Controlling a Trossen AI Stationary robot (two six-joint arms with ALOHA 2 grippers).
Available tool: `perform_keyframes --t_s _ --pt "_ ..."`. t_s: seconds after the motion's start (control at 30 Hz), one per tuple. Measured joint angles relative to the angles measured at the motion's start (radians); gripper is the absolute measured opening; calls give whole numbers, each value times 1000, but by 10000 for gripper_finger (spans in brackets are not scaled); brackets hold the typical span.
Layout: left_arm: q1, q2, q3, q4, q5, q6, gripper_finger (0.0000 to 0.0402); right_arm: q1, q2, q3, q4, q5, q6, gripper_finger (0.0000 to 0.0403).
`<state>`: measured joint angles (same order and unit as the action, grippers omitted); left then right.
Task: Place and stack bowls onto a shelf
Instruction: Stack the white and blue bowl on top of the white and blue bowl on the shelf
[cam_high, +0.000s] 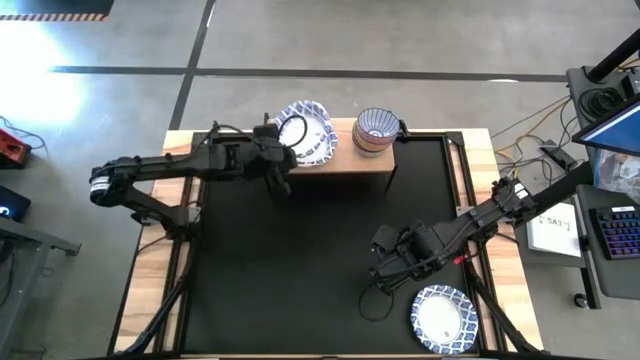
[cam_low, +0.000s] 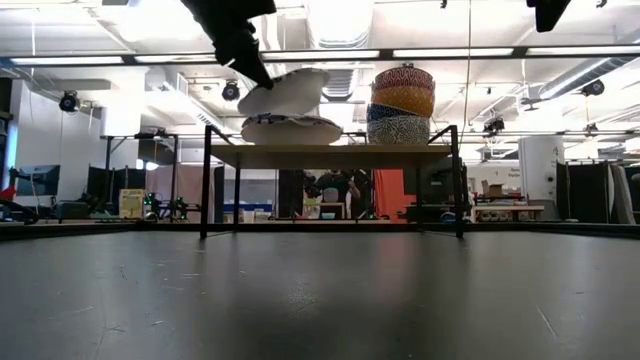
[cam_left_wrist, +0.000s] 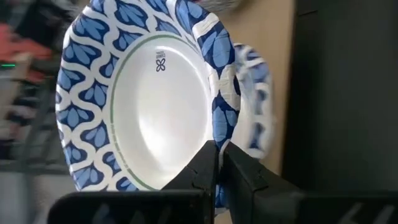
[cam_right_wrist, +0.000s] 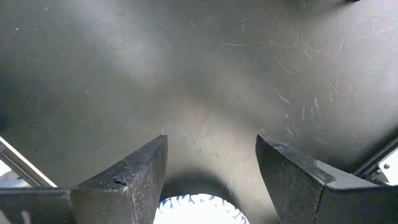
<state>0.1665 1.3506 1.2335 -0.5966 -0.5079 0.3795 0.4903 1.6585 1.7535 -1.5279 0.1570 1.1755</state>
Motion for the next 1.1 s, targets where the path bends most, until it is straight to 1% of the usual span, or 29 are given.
perform_keyframes --t_s 0.07,0.1,0.2,0.3,0.4,0.53,0.63,0.7,0.77,0.87,0.93,1.03,1.1 --pt "28 0 0 -2 76 -4 1 1 0 0 0 0 2 233" --pt "37 1 0 -4 90 -4 1 1 0 0 0 0 2 233" --pt "52 0 0 -3 91 -4 3 1 0 0 0 0 2 233" --pt "52 0 0 -6 91 -3 14 0 0 0 0 0 3 233" --pt "51 0 3 -7 92 5 37 0 0 0 0 0 3 233" --pt "54 0 3 -8 89 22 80 0 0 0 0 -23 3 233" --pt "53 0 11 -17 47 23 113 0 0 0 -1 -57 27 233" --pt "53 0 32 -16 7 23 132 1 0 0 -3 -85 49 233" --pt "53 0 65 -14 -4 23 148 1 0 0 -4 -113 68 233" --pt "54 0 118 -27 -2 23 166 3 0 0 -4 -136 94 233" --pt "58 0 142 -64 16 18 175 3 0 0 -5 -139 107 233" --pt "65 8 149 -122 75 -21 181 3 0 0 -6 -139 108 233" --pt "65 11 145 -150 78 -29 182 3 0 0 -5 -139 107 233"
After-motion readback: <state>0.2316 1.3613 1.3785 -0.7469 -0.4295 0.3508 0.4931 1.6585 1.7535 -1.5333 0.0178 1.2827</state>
